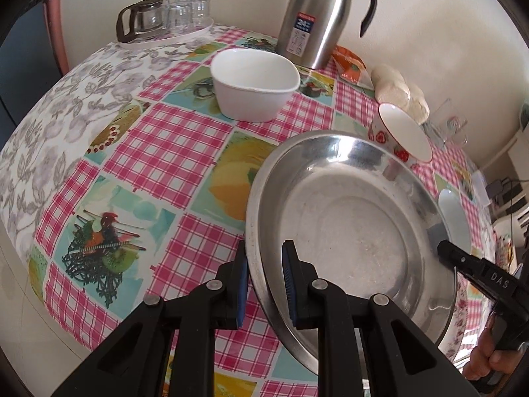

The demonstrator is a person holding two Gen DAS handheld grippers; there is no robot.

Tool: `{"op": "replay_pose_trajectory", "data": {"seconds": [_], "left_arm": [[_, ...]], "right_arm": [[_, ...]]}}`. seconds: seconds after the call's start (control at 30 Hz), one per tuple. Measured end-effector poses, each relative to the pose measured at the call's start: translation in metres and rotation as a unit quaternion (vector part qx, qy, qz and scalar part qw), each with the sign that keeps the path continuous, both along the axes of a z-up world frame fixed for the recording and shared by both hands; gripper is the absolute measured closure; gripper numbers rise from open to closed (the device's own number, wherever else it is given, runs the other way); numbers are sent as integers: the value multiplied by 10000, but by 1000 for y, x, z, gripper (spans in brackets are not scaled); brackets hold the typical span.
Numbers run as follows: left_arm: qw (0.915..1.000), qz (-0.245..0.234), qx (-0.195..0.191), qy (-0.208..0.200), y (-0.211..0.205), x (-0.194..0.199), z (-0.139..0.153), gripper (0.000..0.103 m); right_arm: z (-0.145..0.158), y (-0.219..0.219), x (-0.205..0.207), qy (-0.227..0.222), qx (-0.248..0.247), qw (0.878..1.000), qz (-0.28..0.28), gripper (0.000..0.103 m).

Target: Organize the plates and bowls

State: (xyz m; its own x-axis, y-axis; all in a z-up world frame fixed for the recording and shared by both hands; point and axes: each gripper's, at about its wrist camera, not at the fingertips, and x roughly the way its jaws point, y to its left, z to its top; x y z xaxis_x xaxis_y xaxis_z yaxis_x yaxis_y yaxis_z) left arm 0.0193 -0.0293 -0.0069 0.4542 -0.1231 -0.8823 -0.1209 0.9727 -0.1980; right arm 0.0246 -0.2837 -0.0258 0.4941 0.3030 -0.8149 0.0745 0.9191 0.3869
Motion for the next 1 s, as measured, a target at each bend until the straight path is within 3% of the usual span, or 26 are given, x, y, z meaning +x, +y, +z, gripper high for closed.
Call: {"op": "replay_pose_trajectory", "data": {"seconds": [0.33, 0.7, 0.9, 1.0], "left_arm": [[9998, 2, 95, 177, -4, 6, -9, 83], [9996, -74, 257, 88, -5, 8, -10, 83], [9999, -57, 133, 57, -1, 9, -10, 83], [9999, -49, 88, -4, 0, 8, -7, 83]], "right_arm": [[-1, -3, -4, 42, -47, 10000, -63, 85], [-5, 1, -5, 139, -169, 9997, -52, 84], [-4, 1, -6, 158, -141, 9997, -110, 83], [-2, 2, -7, 117, -145, 9998, -103, 77]]}}
